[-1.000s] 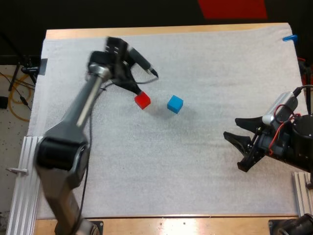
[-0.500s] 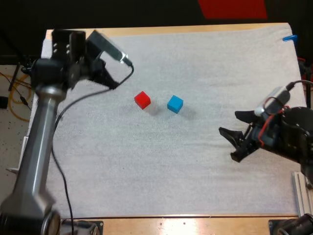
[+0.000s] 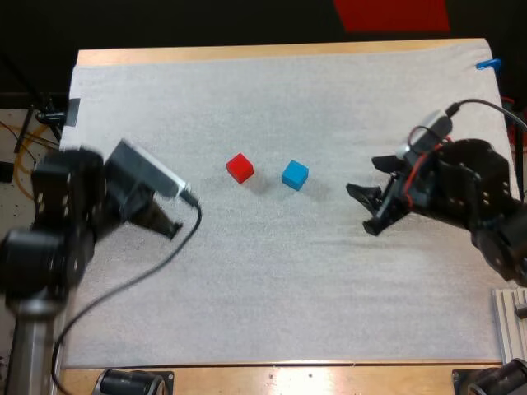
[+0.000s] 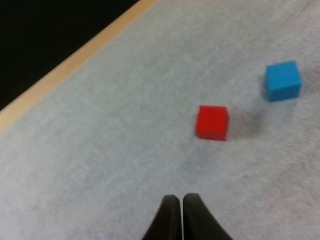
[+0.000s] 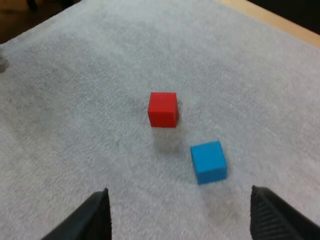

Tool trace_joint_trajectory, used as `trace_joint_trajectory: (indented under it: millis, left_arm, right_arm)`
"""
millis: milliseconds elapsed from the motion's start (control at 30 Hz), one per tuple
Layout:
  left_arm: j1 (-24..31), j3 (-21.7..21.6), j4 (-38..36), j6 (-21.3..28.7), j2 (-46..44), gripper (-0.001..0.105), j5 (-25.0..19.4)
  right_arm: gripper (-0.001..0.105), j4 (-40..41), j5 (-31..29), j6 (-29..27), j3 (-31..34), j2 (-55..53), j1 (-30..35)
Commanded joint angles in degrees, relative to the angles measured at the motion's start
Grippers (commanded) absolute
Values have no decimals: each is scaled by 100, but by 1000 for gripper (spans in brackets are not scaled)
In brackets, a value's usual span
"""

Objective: Stack red cube on blue cube

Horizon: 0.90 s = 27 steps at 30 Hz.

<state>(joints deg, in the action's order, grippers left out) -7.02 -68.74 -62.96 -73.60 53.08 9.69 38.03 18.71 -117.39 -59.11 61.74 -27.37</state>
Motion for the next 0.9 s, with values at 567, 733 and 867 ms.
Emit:
trace_joint_trajectory:
  millis: [567,733,867]
  left_arm:
    - [-8,876,-659,-699,-2231,0,904]
    - [-8,876,-659,-756,-2375,0,950]
    - [-8,876,-659,-756,-2376,0,1057]
  right_arm:
    - [58,-951,-530,56,-1164,2382,-1373]
    - [58,-833,-1081,56,-2051,3310,-1636]
    - [61,-674,-1163,56,-2676,3972,-1685]
